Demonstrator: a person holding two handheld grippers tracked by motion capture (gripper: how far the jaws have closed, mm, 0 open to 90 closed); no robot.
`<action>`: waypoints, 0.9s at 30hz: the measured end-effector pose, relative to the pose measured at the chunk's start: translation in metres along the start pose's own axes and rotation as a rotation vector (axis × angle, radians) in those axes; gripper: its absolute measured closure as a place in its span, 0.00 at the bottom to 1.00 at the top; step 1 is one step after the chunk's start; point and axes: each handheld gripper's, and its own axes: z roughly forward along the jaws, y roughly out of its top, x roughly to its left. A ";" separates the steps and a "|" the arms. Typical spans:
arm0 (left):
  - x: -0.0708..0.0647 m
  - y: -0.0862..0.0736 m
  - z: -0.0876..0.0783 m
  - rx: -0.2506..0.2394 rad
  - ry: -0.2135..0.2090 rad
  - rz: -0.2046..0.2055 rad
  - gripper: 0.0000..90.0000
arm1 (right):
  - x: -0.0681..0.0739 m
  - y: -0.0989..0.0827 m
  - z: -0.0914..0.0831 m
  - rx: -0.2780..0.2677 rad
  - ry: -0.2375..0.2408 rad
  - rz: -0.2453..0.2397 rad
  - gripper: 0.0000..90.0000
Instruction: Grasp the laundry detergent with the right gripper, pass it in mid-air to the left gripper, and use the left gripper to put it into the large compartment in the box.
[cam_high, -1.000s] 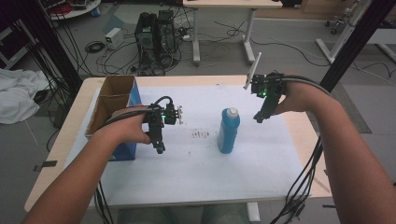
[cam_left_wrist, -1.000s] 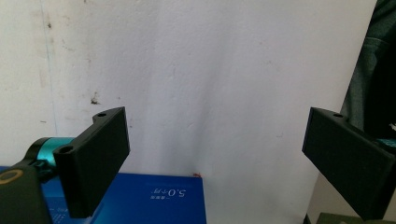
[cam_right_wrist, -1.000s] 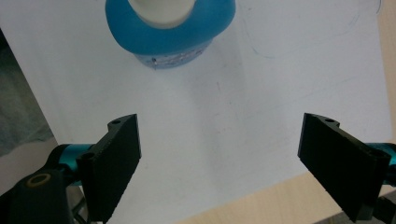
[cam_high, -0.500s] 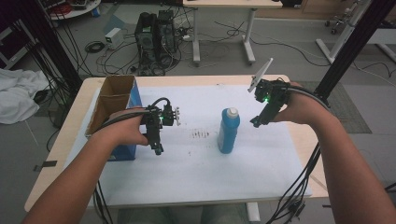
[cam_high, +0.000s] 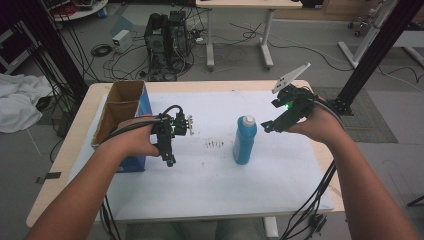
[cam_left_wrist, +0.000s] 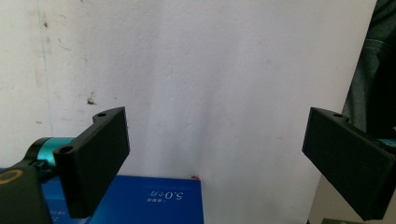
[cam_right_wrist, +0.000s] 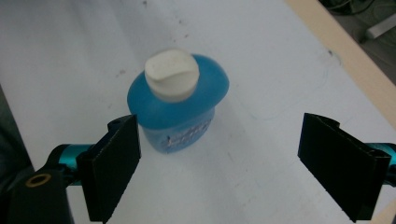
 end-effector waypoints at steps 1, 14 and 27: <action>0.000 0.000 0.000 -0.001 0.000 0.000 0.08 | 0.001 -0.001 -0.001 -0.022 -0.010 0.010 0.14; -0.002 -0.002 0.005 -0.021 -0.001 -0.008 0.08 | 0.014 -0.016 0.008 -0.232 -0.068 0.099 0.14; -0.003 -0.007 0.006 -0.034 -0.003 -0.010 0.08 | 0.024 -0.043 0.015 -0.326 -0.039 0.121 0.14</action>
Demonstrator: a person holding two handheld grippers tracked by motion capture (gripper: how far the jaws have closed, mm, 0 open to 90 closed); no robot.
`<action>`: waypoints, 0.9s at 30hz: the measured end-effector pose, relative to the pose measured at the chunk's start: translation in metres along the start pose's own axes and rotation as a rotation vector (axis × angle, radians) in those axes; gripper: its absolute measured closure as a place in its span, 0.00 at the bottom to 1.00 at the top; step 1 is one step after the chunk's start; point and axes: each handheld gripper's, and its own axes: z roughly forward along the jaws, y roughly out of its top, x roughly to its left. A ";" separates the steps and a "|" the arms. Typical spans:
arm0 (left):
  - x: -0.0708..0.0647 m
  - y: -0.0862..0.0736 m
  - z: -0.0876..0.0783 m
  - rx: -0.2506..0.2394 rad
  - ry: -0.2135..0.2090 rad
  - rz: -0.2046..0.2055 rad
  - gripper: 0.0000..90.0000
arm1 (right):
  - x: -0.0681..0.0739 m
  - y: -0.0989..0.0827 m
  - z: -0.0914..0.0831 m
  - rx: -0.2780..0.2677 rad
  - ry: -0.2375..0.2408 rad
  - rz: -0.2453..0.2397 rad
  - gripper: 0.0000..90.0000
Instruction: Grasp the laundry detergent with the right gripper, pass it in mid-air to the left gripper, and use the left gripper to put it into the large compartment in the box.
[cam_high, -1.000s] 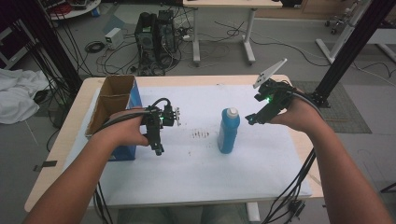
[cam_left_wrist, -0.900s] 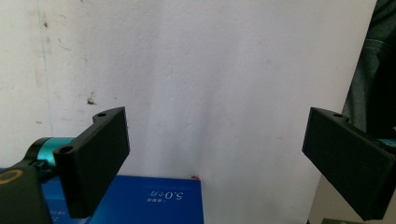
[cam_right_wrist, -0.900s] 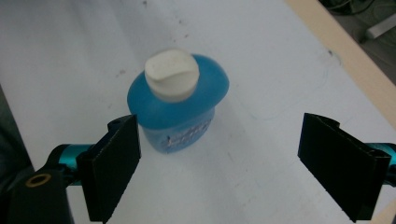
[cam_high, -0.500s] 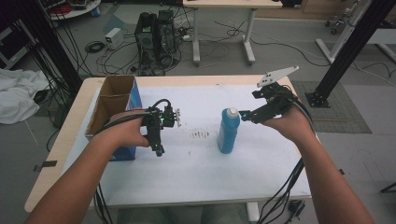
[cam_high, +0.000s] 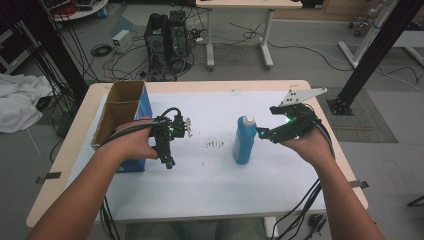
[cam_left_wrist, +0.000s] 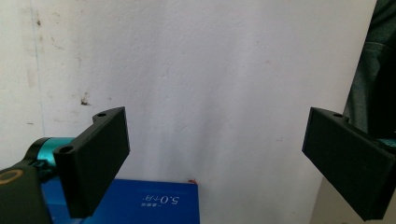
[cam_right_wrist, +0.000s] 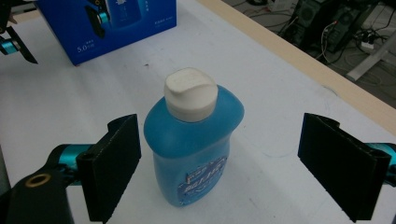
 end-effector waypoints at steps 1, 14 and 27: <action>0.000 0.000 0.000 -0.002 -0.004 -0.001 0.08 | 0.000 -0.002 -0.001 -0.010 0.009 0.002 0.14; -0.002 0.001 0.001 -0.002 -0.002 0.009 0.08 | 0.008 -0.029 -0.009 -0.129 -0.021 0.050 0.14; -0.002 0.004 0.004 0.002 -0.010 0.016 0.08 | 0.020 -0.048 -0.001 -0.103 -0.038 0.042 0.14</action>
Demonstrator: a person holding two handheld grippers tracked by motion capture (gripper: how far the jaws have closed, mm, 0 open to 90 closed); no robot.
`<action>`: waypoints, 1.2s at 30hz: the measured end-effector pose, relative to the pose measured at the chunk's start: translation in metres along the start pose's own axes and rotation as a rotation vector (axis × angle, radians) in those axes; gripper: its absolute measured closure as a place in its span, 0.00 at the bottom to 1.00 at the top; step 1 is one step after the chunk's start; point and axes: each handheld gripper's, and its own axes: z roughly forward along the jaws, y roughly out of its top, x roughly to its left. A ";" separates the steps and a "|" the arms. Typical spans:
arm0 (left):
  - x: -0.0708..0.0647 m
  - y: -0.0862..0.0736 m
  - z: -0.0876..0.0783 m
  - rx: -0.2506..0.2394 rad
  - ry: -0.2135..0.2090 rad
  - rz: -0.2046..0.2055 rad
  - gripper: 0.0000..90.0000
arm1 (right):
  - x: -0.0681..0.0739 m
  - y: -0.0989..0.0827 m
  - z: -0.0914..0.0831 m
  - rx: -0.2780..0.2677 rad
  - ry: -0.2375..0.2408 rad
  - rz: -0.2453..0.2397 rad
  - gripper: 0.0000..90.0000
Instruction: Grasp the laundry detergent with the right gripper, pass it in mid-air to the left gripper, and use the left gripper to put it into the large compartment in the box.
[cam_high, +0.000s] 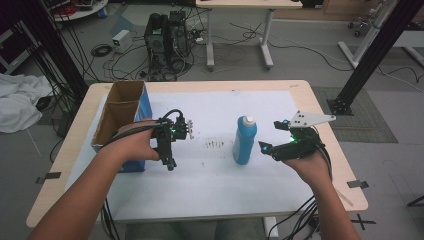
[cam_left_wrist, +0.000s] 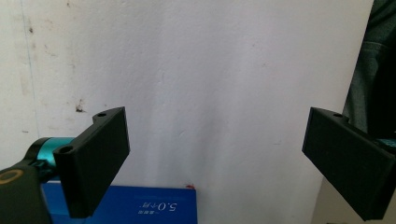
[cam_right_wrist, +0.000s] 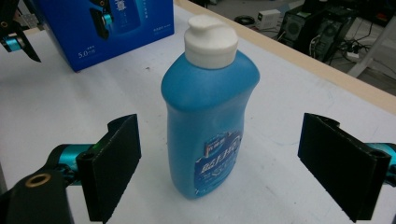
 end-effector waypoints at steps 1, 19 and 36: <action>0.000 0.000 -0.001 0.001 0.006 0.004 0.08 | 0.001 -0.002 0.000 0.001 -0.002 0.004 0.14; -0.004 0.001 -0.002 -0.006 0.013 0.014 0.08 | 0.027 -0.036 0.036 0.059 -0.035 0.018 0.14; -0.007 -0.001 -0.002 -0.016 0.015 0.024 0.08 | 0.047 -0.059 0.066 0.051 -0.198 0.155 0.14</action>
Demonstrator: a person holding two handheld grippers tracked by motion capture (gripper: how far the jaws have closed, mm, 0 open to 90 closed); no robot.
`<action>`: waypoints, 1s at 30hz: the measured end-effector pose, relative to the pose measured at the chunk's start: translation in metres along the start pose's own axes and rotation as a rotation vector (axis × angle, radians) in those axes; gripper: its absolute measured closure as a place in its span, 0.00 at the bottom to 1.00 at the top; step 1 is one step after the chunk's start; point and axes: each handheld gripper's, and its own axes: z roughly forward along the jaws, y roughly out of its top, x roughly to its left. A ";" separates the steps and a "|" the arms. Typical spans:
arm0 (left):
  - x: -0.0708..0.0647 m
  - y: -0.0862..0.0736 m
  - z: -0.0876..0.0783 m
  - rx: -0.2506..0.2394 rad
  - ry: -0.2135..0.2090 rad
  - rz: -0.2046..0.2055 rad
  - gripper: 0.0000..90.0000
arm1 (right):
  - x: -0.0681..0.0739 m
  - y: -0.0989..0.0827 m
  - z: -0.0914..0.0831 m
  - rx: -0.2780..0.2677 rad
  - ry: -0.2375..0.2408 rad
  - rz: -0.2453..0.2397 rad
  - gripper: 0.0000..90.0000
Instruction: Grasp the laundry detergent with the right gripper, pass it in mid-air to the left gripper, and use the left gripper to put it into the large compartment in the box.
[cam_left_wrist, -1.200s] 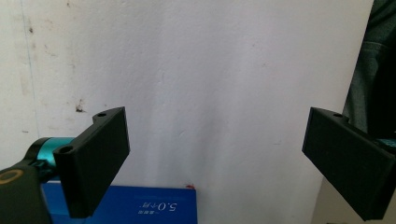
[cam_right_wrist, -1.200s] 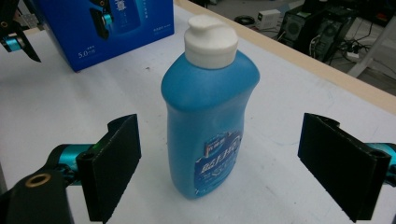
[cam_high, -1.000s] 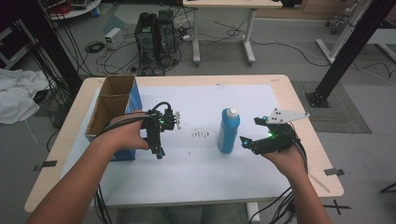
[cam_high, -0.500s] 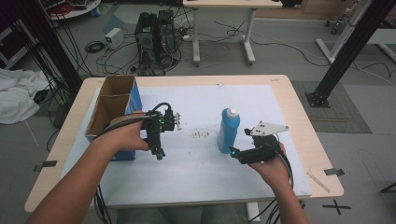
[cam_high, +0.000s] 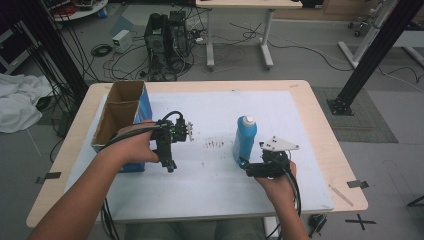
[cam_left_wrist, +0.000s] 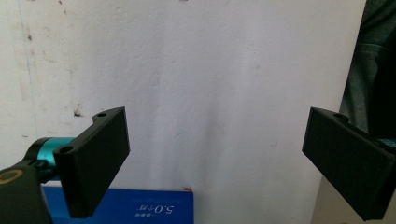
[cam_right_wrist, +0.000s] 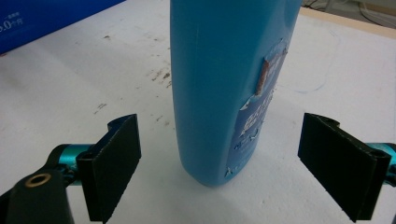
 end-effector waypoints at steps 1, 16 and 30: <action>0.000 0.000 0.000 0.002 -0.004 0.001 0.08 | 0.000 -0.001 0.002 -0.009 -0.002 0.000 0.14; -0.002 -0.002 -0.001 -0.011 0.002 -0.006 0.08 | 0.014 -0.006 0.019 -0.053 -0.065 0.056 0.14; -0.004 -0.005 -0.002 -0.004 0.003 0.010 0.08 | 0.022 -0.001 0.029 -0.083 -0.150 0.079 0.14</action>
